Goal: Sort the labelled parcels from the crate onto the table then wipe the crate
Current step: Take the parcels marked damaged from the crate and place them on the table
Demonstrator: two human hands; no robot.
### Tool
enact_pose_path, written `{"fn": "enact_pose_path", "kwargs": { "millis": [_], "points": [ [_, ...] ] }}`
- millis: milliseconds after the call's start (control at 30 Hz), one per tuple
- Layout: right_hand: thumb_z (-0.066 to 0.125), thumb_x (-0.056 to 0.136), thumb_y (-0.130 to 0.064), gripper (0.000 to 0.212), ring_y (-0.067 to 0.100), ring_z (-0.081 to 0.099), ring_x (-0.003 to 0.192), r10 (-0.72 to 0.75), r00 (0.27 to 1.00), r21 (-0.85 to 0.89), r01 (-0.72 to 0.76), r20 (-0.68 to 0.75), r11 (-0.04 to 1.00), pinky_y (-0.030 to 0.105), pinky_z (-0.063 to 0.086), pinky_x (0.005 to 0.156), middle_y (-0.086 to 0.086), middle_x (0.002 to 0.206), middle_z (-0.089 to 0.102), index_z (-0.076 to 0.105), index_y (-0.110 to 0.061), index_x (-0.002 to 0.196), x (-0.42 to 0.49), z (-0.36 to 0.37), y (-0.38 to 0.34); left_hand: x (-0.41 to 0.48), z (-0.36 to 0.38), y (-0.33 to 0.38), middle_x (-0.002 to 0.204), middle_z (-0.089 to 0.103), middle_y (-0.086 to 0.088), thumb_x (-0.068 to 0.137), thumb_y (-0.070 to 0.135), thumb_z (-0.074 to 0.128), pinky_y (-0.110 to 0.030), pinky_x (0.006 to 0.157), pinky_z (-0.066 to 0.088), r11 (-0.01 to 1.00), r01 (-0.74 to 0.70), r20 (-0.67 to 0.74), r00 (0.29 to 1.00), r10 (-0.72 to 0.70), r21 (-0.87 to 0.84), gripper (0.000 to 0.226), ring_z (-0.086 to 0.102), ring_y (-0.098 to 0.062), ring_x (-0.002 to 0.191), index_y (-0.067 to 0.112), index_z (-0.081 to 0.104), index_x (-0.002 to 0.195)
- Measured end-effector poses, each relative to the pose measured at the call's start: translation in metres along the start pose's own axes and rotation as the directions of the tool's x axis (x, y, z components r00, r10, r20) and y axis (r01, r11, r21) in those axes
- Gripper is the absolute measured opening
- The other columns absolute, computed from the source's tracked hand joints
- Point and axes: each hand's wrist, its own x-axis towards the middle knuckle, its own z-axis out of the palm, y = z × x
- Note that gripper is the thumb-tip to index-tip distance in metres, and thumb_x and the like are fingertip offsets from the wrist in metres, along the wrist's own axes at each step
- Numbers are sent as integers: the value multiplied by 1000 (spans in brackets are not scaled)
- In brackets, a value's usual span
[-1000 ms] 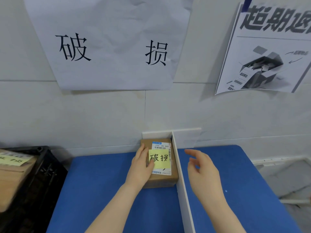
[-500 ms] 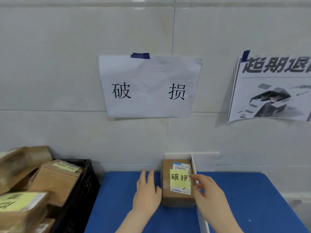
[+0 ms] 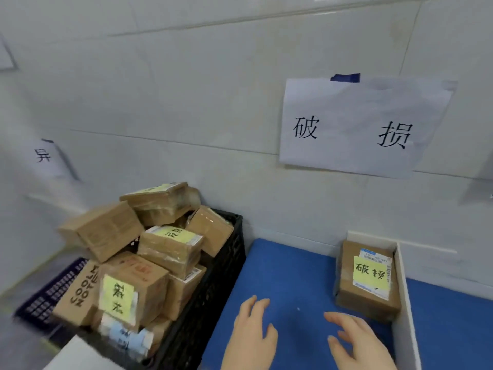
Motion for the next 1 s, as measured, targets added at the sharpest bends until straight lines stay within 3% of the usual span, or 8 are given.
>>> {"fn": "enact_pose_path", "kwargs": {
  "millis": [133,233,300,367,500,633,800,1000],
  "points": [
    [65,86,-10,45,10,52,98,20,1000,78,-21,23,997,16,37,88,-4,124,48,47,-52,91,-20,41,-8,-26,-37,-24,145,23,25,100,28,43,-11,95,29,998,-19,-76,997,14,-58,40,33,5,130,39,38,138],
    [68,81,2,77,18,55,91,12,1000,146,-14,13,989,15,40,86,-2,113,50,56,-75,78,-28,77,-16,-42,-65,-42,136,27,34,99,29,44,-14,94,37,993,-66,-98,994,57,-94,33,41,9,121,53,38,122],
    [68,79,2,91,16,58,86,33,999,156,-31,-11,987,7,40,81,-8,109,51,42,-85,77,-24,99,-27,-49,-82,-60,133,30,35,99,28,44,-14,94,40,989,-101,-118,989,88,-109,32,41,11,119,57,37,111],
    [68,80,-1,73,9,59,82,42,999,191,-37,-22,981,0,41,70,-6,113,54,58,-73,77,-23,118,-46,-56,-97,-80,132,30,37,97,28,43,-16,94,42,983,-148,-114,984,135,-111,33,41,11,119,60,38,107],
    [63,87,-5,41,-1,61,81,50,997,255,-34,-58,966,7,39,66,-4,120,56,57,-45,94,-22,165,-93,-73,-130,-128,133,21,43,90,37,32,-6,92,38,961,-278,-81,957,277,6,30,40,16,114,61,38,107],
    [59,91,-5,45,-8,60,97,-67,990,293,102,-127,951,3,43,71,-18,119,55,61,-49,100,-24,210,-146,-72,-181,-177,125,44,36,82,38,32,-1,78,40,930,-367,-237,901,364,35,38,53,14,93,53,51,111],
    [60,92,-8,45,-10,51,114,-181,963,321,239,-200,916,6,46,84,-31,125,45,54,-47,114,-29,244,-193,-53,-244,-217,120,57,14,86,17,43,-7,84,41,885,-466,-549,735,398,18,35,58,-6,105,33,65,107],
    [75,76,0,64,-6,44,124,-166,858,294,340,-486,893,4,41,91,-19,140,33,50,-45,115,-39,298,-212,-18,-267,-235,126,54,-1,87,15,45,-32,97,43,807,-530,-472,659,586,262,38,51,-15,117,21,54,124]
  ]
}}
